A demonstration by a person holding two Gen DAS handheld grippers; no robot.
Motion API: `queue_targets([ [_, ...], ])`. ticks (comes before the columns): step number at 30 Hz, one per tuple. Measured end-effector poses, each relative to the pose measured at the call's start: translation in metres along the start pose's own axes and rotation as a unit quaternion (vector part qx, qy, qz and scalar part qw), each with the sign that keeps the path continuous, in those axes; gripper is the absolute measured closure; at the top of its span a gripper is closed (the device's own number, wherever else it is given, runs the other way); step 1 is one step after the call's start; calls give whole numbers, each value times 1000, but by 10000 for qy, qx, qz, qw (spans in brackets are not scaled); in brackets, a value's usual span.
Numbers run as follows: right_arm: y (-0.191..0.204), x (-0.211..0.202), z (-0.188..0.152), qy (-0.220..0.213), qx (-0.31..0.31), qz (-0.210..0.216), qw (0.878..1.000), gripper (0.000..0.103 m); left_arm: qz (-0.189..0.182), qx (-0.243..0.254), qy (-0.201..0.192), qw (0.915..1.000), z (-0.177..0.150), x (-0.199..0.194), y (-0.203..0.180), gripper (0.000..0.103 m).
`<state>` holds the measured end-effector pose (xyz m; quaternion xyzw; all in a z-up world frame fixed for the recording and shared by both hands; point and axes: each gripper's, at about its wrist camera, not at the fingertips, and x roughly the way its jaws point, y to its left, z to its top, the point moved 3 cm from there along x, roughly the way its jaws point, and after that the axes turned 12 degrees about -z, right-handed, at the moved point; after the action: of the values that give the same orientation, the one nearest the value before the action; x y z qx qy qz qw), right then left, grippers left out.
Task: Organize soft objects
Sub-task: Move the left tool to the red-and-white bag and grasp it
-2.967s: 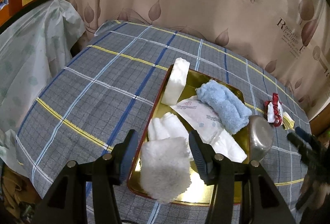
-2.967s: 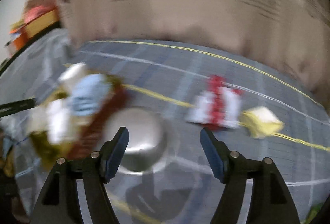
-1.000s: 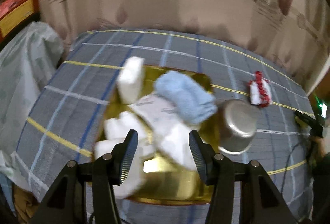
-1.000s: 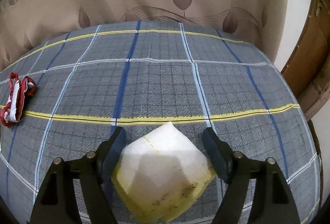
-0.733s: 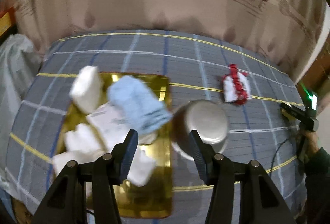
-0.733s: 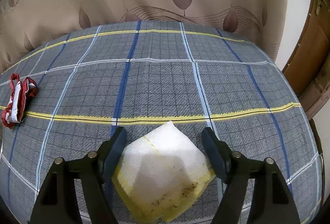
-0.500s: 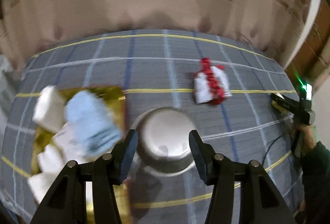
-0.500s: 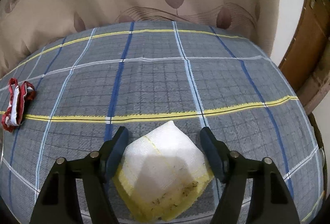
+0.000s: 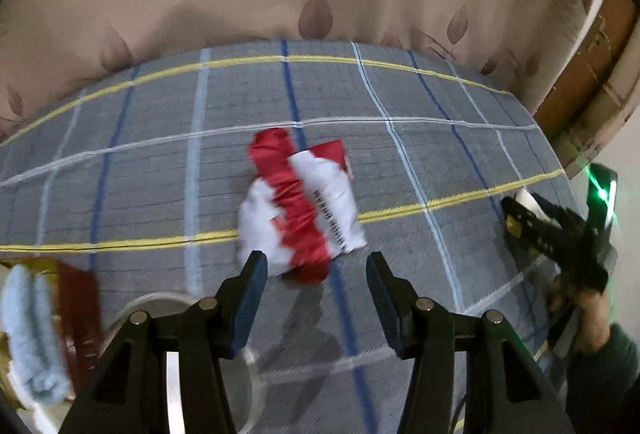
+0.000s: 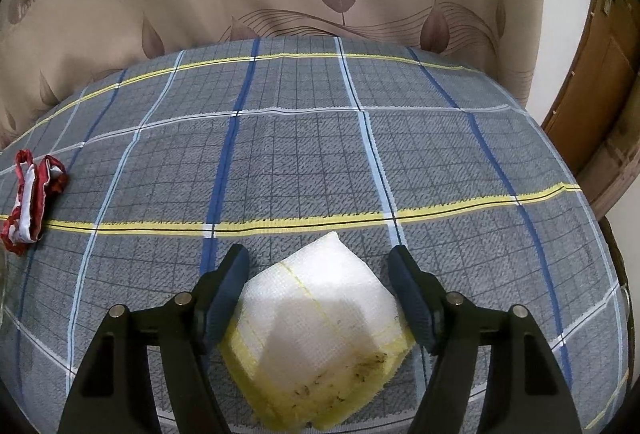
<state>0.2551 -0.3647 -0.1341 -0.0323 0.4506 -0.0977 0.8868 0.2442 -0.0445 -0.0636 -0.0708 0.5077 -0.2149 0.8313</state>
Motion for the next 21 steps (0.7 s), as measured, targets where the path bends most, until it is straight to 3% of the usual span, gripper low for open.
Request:
queue_targets([
  [6, -1, 0, 1, 11, 17, 34, 10000, 34, 47, -180, 321, 9993, 16, 39, 0, 50],
  [13, 0, 0, 2, 18, 25, 38, 10000, 34, 177, -252, 391, 9988, 27, 64, 9, 50],
  [21, -1, 0, 1, 20, 32, 47, 10000, 33, 151, -323, 352, 9987, 32, 69, 10, 38],
])
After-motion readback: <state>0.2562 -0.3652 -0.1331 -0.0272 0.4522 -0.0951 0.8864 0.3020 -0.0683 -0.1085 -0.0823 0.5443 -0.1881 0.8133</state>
